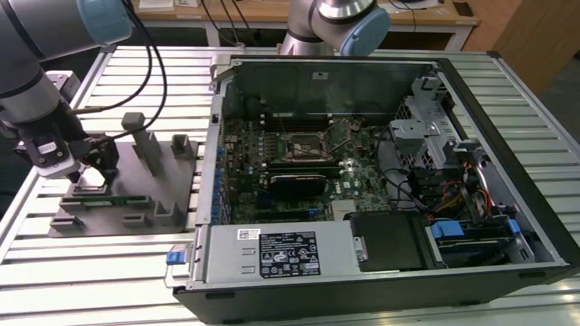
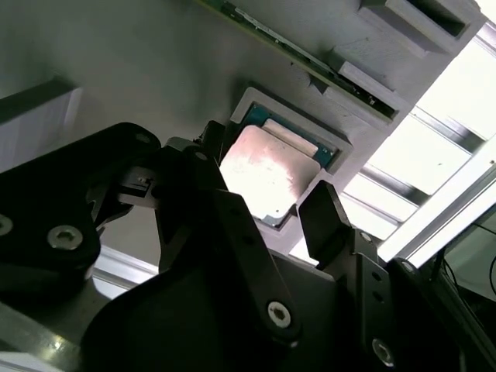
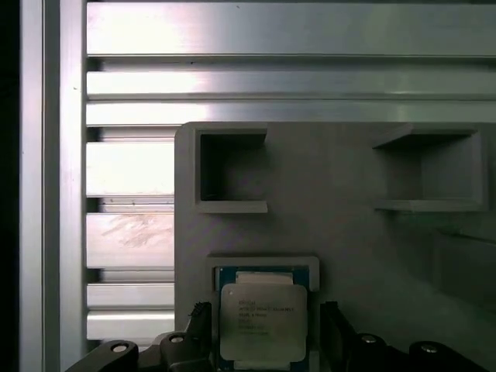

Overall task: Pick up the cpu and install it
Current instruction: 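Pick up the cpu and move it towards the insertion slot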

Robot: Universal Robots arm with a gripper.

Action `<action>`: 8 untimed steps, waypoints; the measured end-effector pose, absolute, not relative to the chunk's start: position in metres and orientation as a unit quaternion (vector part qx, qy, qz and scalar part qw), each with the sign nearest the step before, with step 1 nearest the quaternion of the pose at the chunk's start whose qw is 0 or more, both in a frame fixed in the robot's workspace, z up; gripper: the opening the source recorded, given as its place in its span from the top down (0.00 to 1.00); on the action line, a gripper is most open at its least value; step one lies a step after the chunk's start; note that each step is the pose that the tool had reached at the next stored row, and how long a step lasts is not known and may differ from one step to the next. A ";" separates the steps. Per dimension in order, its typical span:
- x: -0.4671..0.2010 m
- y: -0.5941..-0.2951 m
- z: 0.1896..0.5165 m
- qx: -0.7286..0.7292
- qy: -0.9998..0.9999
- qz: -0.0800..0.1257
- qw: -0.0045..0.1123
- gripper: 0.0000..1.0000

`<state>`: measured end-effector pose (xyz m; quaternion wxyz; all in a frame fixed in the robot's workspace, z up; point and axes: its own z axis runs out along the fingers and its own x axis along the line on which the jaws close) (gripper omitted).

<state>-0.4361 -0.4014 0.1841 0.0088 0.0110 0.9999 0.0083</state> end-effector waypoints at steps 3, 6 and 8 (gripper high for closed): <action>-0.436 -0.401 0.183 0.009 1.000 0.009 0.009 0.34; -0.436 -0.401 0.183 0.006 1.000 0.009 0.009 0.34; -0.436 -0.401 0.182 0.005 1.000 0.012 0.009 0.34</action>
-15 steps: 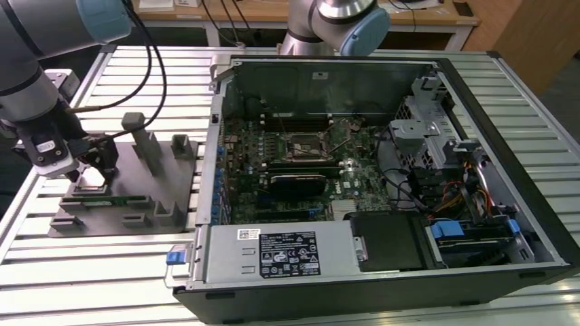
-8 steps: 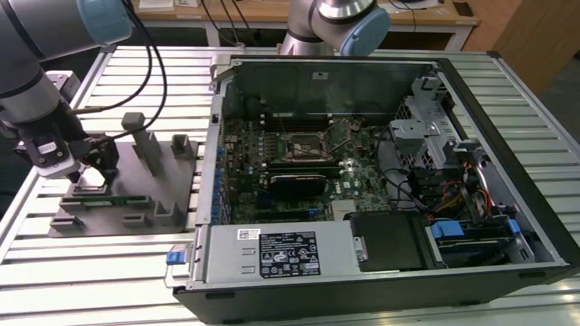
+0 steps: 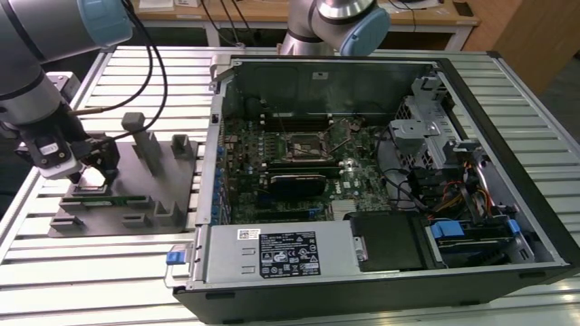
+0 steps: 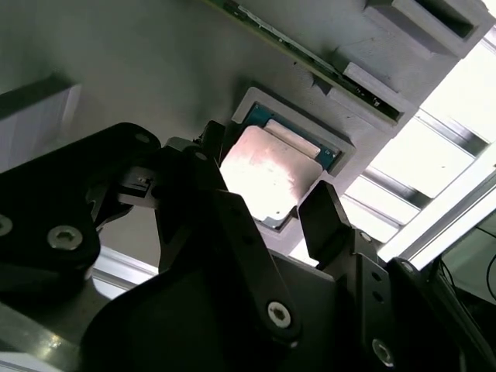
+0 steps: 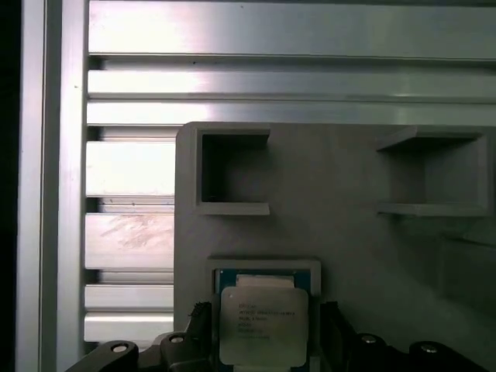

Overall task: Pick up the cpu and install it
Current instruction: 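Pick up the cpu and move it towards the insertion slot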

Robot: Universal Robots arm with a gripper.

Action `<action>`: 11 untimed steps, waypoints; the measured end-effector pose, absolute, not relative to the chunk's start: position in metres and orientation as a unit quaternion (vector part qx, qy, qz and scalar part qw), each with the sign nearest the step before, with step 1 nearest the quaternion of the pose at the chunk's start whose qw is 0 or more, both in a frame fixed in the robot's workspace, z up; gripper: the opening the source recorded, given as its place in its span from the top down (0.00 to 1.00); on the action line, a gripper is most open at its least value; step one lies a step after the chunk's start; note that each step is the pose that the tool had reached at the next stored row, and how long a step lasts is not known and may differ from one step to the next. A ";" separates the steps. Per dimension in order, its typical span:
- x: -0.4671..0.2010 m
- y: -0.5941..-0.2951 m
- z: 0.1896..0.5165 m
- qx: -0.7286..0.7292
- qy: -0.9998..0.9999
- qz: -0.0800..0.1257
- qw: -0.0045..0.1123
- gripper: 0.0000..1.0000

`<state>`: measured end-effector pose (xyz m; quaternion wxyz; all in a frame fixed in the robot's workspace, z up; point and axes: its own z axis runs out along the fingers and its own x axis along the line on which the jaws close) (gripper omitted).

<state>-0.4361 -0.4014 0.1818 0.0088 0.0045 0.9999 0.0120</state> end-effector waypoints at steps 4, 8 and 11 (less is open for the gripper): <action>-0.436 -0.401 0.181 0.005 1.000 0.014 0.009 0.34; -0.439 -0.401 0.181 0.005 1.000 0.014 0.009 0.34; -0.439 -0.401 0.181 0.005 1.000 0.015 0.009 0.34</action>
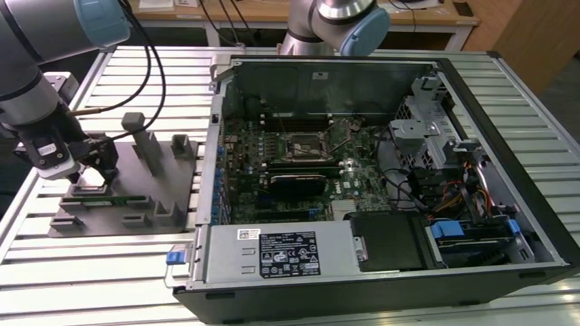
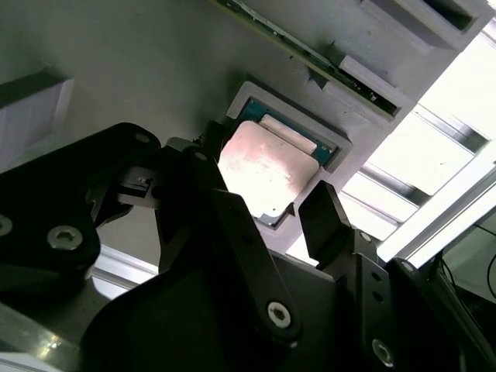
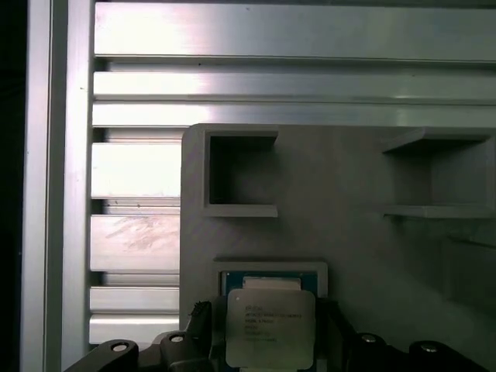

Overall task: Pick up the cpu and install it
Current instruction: 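Pick up the cpu and move it towards the insertion slot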

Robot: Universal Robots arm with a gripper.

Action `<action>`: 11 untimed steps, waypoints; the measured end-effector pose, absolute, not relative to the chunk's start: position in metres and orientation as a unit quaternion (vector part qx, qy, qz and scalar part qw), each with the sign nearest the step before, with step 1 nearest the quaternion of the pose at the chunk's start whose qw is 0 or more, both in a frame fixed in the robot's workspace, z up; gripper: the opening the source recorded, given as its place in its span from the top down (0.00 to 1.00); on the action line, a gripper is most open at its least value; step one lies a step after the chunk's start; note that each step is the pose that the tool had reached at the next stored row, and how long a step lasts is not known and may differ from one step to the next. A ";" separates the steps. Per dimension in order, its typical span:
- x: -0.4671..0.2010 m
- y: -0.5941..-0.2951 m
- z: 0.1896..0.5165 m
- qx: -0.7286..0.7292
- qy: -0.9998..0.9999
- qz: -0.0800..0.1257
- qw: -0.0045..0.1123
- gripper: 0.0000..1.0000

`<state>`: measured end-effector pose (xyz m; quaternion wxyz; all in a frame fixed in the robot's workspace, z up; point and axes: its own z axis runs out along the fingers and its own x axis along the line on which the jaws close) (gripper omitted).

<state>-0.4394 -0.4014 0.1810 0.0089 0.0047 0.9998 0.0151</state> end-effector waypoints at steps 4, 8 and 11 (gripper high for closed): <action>-0.439 -0.401 0.181 0.005 1.000 0.016 0.009 0.34; -0.437 -0.401 0.181 0.005 1.000 0.016 0.009 0.34; -0.437 -0.401 0.181 0.005 1.000 0.016 0.009 0.34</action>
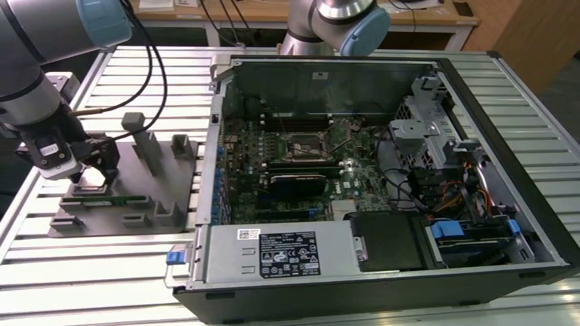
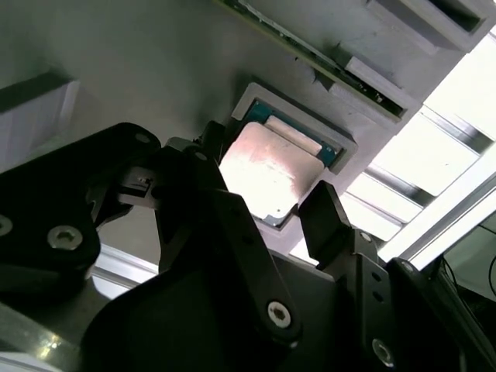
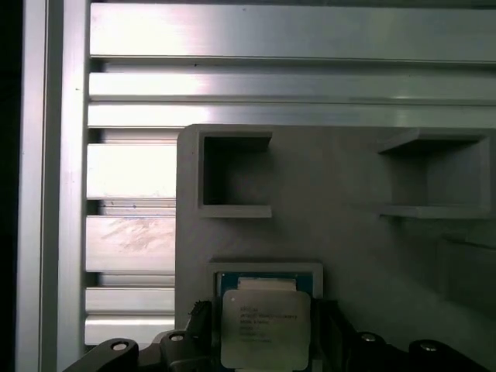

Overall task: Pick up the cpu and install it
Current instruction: 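Pick up the cpu and move it towards the insertion slot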

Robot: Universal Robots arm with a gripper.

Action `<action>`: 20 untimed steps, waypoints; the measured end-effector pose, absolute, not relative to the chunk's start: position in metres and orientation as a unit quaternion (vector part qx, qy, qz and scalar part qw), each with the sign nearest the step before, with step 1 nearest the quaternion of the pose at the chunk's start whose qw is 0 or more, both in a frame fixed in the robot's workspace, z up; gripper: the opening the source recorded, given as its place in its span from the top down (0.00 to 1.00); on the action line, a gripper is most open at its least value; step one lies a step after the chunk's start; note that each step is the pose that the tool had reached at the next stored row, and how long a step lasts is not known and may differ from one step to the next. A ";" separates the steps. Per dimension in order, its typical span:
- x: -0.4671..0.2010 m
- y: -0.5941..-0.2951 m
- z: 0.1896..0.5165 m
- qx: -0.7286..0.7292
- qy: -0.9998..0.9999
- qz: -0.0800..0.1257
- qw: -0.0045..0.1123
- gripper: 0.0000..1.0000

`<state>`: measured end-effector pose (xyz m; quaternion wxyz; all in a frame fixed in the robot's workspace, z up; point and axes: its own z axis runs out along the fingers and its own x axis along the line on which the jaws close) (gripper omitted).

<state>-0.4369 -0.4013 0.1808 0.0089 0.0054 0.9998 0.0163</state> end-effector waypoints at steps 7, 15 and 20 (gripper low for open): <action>-0.438 -0.401 0.181 0.005 1.000 0.016 0.009 0.34; -0.439 -0.401 0.181 0.005 1.000 0.016 0.009 0.34; -0.439 -0.401 0.181 0.005 1.000 0.016 0.009 0.45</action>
